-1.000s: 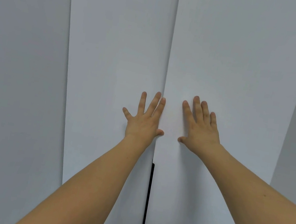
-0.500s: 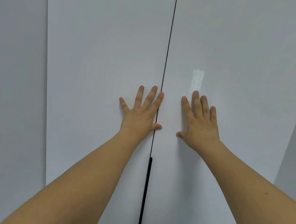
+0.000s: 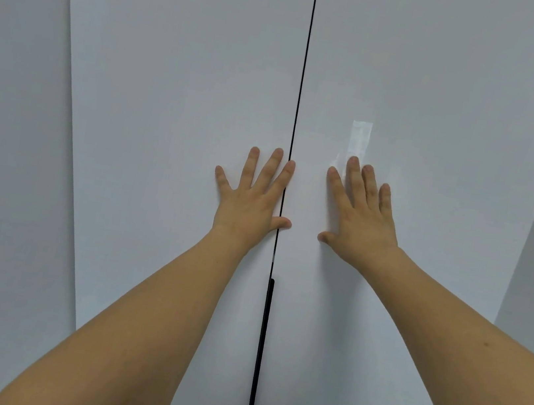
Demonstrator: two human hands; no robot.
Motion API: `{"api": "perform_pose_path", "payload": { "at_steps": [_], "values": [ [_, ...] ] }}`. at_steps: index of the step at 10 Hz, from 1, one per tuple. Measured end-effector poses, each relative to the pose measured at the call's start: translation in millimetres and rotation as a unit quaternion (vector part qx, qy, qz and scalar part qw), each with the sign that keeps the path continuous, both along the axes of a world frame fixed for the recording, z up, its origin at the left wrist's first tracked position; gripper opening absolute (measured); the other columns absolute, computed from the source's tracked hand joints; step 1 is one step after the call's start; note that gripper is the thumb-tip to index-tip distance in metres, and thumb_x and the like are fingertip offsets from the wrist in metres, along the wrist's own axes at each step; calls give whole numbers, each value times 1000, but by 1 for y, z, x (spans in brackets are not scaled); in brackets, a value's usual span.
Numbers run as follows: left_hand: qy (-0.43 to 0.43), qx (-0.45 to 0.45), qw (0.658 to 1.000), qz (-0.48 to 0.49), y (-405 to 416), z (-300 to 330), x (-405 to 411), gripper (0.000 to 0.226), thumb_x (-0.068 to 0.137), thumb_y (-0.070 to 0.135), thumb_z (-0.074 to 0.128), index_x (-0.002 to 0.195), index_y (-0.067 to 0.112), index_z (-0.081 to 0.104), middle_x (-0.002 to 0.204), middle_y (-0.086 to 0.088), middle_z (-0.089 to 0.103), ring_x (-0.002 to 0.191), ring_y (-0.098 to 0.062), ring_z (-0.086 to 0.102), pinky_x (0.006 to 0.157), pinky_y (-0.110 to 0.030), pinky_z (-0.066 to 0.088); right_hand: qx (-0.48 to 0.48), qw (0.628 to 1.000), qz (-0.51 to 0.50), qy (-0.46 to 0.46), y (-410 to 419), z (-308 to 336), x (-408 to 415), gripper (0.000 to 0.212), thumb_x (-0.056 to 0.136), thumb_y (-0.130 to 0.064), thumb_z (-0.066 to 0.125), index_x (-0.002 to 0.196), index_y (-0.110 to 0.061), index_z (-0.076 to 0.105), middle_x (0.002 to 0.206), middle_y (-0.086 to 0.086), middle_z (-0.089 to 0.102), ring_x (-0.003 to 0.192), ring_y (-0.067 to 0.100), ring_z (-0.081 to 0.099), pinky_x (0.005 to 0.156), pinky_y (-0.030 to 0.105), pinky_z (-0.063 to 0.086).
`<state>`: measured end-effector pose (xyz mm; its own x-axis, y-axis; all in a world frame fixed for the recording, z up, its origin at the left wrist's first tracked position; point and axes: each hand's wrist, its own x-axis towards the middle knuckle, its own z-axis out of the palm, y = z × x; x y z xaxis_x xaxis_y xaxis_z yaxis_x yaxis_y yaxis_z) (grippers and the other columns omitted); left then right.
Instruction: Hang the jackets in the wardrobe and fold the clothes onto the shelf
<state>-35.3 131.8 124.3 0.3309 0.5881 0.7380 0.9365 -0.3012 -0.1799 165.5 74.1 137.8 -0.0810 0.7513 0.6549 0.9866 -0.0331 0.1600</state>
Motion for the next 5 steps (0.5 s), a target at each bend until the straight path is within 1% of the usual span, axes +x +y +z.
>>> {"api": "perform_pose_path", "payload": {
  "at_steps": [1,2,3,4,5],
  "values": [
    [3,0,1000,3,-4,0,0,105,87,71,48,152,29,-23,162,4,-24,150,-30,-19,109,-76,11,7,1000,2,-8,-4,0,2,113,86,-49,66,151,-27,-24,156,3,-35,147,26,-27,120,46,-9],
    [11,13,1000,1,-8,1,-1,98,91,67,47,154,29,-18,164,2,-19,151,-30,-15,111,-74,10,10,1000,13,-16,-8,-1,6,111,87,-47,65,152,-26,-23,159,0,-29,148,26,-22,120,43,-8],
    [13,14,1000,8,-13,0,-7,95,93,65,45,155,27,-16,165,1,-15,151,-29,-12,114,-71,10,6,1000,14,-21,-13,-3,10,110,87,-48,63,152,-25,-23,161,0,-26,149,25,-21,120,43,-10],
    [10,25,1000,14,-18,-2,-13,91,94,65,40,156,25,-15,165,-1,-13,152,-30,-10,116,-67,9,5,999,17,-36,-17,-9,10,110,88,-51,62,152,-25,-24,161,1,-26,148,25,-22,120,44,-11],
    [15,22,999,22,-28,3,-15,88,96,63,37,156,24,-14,165,-1,-14,152,-29,-12,118,-64,6,-4,999,21,-28,-23,-13,5,106,90,-50,59,152,-24,-22,161,1,-26,148,24,-22,121,44,-10]
  ]
}}
